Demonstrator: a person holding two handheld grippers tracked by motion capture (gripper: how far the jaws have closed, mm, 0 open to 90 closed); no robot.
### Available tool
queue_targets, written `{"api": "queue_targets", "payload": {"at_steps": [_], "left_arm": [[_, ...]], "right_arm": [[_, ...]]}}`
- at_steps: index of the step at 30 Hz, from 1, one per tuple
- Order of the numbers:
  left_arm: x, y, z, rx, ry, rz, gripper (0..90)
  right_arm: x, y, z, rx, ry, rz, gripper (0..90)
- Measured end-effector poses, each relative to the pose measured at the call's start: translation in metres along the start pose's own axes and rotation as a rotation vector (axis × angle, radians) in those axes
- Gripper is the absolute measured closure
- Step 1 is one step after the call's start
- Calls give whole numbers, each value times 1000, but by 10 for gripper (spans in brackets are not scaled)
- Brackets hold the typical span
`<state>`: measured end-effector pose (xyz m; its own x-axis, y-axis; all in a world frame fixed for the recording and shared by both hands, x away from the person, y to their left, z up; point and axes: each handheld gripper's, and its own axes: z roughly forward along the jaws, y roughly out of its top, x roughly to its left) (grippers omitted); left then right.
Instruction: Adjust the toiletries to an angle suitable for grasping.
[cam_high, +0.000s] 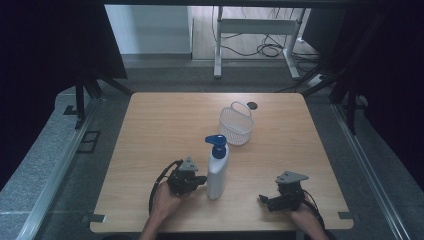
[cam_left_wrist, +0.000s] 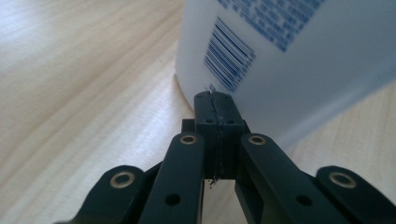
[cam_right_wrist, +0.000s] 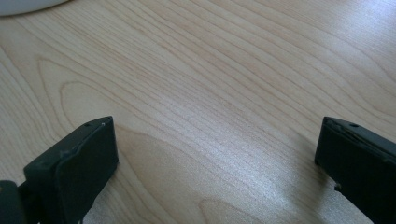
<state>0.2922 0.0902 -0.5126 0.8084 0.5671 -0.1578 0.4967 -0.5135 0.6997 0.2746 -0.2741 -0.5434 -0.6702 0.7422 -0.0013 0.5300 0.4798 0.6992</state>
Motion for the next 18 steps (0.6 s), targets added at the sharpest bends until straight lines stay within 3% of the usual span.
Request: {"api": "queue_targets", "payload": {"at_steps": [18], "left_arm": [[-37,-4,5,0,-30,50,890]], "right_arm": [[0,0,0,0,0,0,0]]}}
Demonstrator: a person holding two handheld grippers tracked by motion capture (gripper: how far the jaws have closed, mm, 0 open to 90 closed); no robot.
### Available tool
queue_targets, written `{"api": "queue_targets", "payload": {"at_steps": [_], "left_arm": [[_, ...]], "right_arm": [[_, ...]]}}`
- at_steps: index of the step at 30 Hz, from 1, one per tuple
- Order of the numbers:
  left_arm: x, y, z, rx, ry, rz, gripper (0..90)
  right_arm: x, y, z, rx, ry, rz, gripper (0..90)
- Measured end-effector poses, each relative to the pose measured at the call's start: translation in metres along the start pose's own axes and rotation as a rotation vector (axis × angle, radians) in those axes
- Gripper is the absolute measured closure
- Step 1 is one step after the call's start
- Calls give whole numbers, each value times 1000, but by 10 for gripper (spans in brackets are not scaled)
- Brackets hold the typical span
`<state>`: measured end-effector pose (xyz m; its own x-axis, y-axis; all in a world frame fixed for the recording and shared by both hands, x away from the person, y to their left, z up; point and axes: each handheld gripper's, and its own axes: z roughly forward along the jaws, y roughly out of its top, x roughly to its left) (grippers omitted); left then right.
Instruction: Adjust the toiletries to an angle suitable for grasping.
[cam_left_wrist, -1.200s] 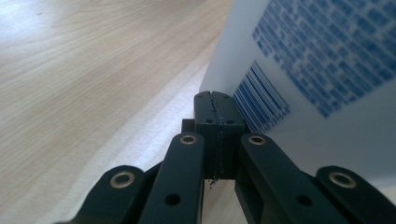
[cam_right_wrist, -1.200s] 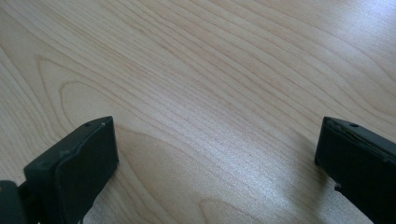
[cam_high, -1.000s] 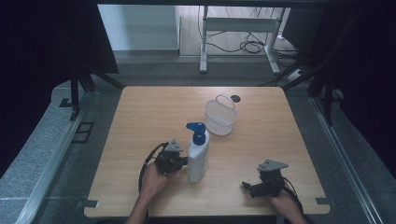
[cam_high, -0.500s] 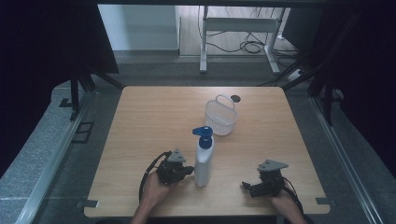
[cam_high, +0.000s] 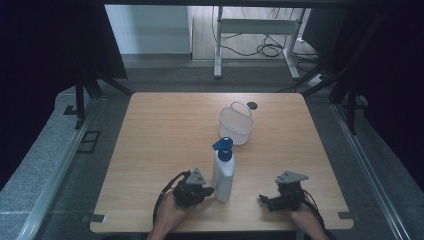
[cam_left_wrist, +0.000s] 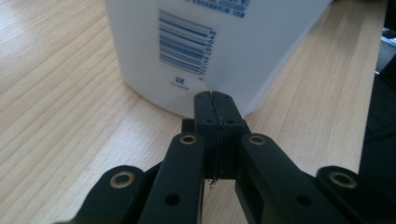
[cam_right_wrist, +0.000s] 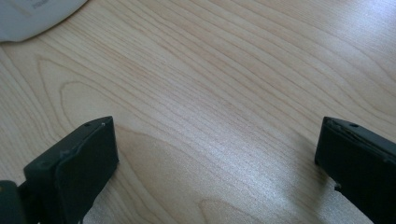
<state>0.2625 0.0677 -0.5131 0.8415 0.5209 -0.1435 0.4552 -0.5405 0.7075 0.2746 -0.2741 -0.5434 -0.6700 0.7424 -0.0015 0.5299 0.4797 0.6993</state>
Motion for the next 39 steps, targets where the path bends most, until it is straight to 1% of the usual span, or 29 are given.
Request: {"api": "queue_targets", "payload": {"at_steps": [3,4,5,6,8,11,16,18,21,28,30,31,32,34,39], "left_arm": [[-3,1,1,-9,-3,4,889],[-4,2,1,-9,-4,12,889],[-6,2,1,-19,-4,10,889],[-7,3,1,-18,-5,17,889],[-11,5,2,-32,-11,23,889],[-14,7,4,-31,-16,31,889],[-20,11,12,-36,-30,35,889],[-22,13,15,-32,-36,43,889],[-26,16,23,-26,-31,55,889],[-26,19,34,-35,-39,44,889],[-26,18,34,-43,-40,34,889],[-25,17,32,-40,-33,41,886],[-25,17,31,-46,-32,34,886],[-23,15,27,-51,-39,31,876],[-21,9,18,-50,-34,21,830]], "right_arm": [[0,0,0,0,0,1,0],[0,0,0,0,0,0,0],[0,0,0,0,0,0,0],[0,0,0,0,0,0,0],[0,0,0,0,1,1,0],[0,0,0,0,0,0,0],[0,0,0,0,0,0,0],[0,0,0,0,1,1,0],[0,0,0,0,0,0,0],[0,0,0,0,1,0,0],[0,0,0,0,0,0,0],[0,0,0,0,0,0,0],[0,0,0,0,0,0,0],[0,0,0,0,0,-1,0],[0,0,0,0,0,0,0]]}}
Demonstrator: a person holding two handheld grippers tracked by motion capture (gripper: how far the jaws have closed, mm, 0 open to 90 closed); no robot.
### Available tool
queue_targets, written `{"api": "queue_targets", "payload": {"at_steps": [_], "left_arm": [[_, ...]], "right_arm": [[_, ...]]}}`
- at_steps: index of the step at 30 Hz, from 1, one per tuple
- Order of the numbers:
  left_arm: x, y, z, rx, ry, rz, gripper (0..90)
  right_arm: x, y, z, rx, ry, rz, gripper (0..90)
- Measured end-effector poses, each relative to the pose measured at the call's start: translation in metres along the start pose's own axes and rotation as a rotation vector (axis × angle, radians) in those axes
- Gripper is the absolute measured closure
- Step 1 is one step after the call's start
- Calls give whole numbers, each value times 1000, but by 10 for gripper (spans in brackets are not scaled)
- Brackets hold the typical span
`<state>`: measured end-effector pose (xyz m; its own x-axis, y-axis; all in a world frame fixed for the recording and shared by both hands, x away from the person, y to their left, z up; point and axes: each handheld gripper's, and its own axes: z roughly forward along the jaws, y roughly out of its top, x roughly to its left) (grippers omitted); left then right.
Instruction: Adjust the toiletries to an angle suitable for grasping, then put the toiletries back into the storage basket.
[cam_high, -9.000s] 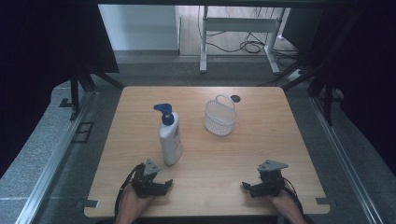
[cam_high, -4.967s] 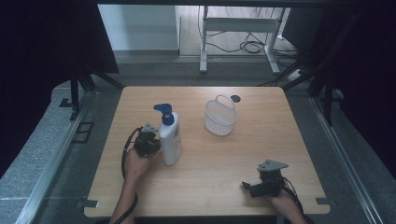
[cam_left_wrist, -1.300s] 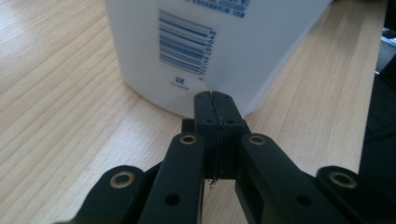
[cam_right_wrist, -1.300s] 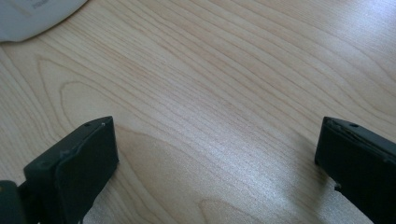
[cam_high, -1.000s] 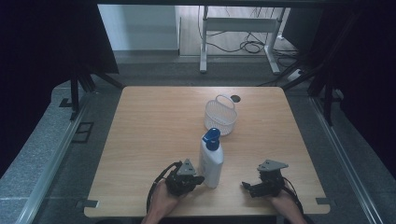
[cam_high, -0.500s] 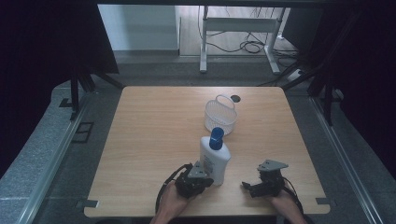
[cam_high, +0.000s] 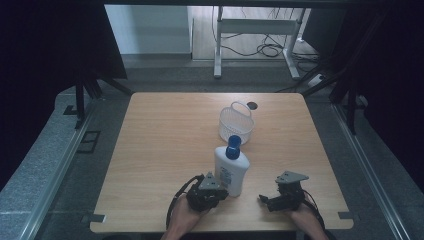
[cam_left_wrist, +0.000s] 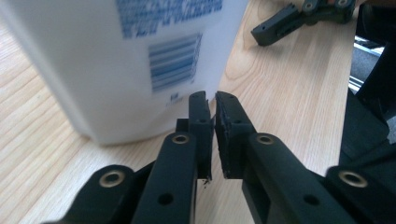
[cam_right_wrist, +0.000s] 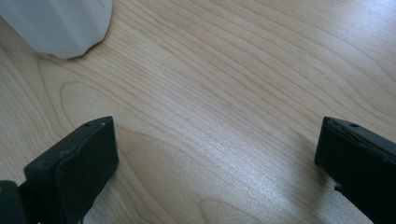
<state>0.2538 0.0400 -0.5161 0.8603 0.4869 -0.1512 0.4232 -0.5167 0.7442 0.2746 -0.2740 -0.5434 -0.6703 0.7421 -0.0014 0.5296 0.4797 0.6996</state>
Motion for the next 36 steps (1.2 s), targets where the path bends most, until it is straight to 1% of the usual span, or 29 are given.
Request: {"api": "queue_targets", "payload": {"at_steps": [4,5,6,8,9,11,12,14,15,16,18,22,23,24,25,27,29,30,31,35,36], "left_arm": [[4,-8,-9,-3,19,-26,787],[5,-10,-11,-6,23,-30,772],[5,-11,-13,-9,28,-37,738],[7,-13,-18,-13,47,-43,724],[7,-14,-21,-18,56,-45,689],[8,-16,-25,-21,66,-54,674],[9,-17,-27,-21,69,-59,645],[9,-20,-29,-27,78,-72,637],[9,-23,-31,-25,86,-80,617],[9,-23,-31,-25,86,-80,607],[9,-26,-33,-21,103,-78,600],[11,-31,-38,-16,125,-88,541],[11,-32,-38,-15,128,-89,505],[12,-34,-39,-13,138,-87,505],[13,-37,-40,-10,148,-88,477],[14,-41,-40,-4,155,-92,463],[15,-44,-40,10,174,-90,424],[16,-46,-40,18,185,-88,378],[16,-46,-40,19,189,-88,378],[18,-48,-39,35,213,-97,284],[19,-48,-38,38,215,-99,276]], "right_arm": [[0,0,0,0,2,-2,0],[0,0,0,-1,5,-4,0],[0,0,0,-1,7,-8,0],[0,0,0,-2,7,-7,0],[0,0,0,-3,8,-8,0],[0,0,0,-3,10,-9,0],[0,0,0,-4,10,-9,0],[0,0,0,-4,10,-9,0],[0,0,0,-4,11,-9,0],[0,0,0,-4,11,-9,0],[0,0,0,-5,11,-10,0],[1,0,-1,-5,11,-8,0],[1,0,-1,-5,13,-10,1],[1,0,-1,-5,13,-10,1],[1,0,-1,-6,15,-12,4],[1,0,-1,-6,16,-12,5],[1,0,-1,-7,18,-15,10],[1,0,-1,-9,22,-17,14],[1,0,-1,-9,22,-17,14],[2,0,-1,-11,35,-27,29],[2,0,-1,-10,38,-30,33]]}}
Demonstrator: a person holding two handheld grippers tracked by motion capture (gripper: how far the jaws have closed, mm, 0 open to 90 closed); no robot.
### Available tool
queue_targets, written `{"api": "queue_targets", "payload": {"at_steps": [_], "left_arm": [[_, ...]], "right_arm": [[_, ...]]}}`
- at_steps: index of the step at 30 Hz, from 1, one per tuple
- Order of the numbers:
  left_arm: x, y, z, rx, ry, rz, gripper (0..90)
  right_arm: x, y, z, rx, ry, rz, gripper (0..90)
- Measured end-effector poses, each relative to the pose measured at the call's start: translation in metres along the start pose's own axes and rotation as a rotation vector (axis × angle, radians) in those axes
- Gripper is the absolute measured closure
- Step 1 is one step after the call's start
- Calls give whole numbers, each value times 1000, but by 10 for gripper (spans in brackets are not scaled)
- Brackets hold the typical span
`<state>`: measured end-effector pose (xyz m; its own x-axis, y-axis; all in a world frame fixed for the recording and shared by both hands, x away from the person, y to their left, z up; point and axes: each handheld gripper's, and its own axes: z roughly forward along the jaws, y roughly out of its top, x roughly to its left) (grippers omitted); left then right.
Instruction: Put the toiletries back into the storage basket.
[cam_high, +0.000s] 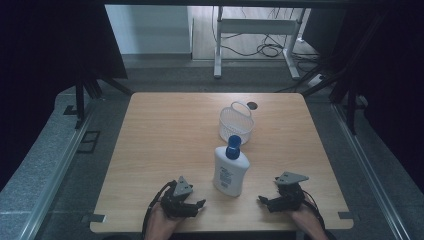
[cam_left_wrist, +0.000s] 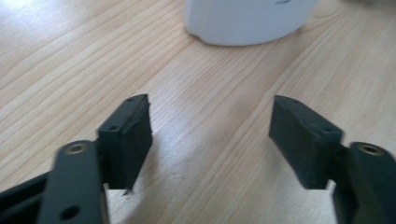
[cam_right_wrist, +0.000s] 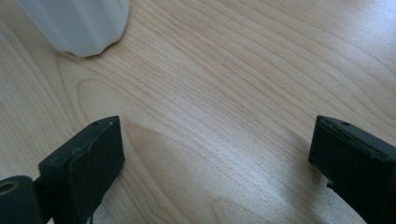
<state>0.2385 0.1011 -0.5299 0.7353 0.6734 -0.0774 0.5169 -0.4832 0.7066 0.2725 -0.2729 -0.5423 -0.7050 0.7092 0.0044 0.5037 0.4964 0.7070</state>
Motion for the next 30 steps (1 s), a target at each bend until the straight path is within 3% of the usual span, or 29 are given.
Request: {"api": "queue_targets", "payload": {"at_steps": [10,16,19,30], "left_arm": [[2,-5,7,24,62,-5,148],[4,-7,10,21,66,-22,133],[3,-8,11,24,75,-4,128],[3,-8,11,26,72,-4,122]], "right_arm": [[6,4,-4,-21,10,-30,50],[8,7,-6,-29,30,-39,55],[9,9,-8,-37,34,-38,55],[16,20,-12,-75,74,-73,24]]}}
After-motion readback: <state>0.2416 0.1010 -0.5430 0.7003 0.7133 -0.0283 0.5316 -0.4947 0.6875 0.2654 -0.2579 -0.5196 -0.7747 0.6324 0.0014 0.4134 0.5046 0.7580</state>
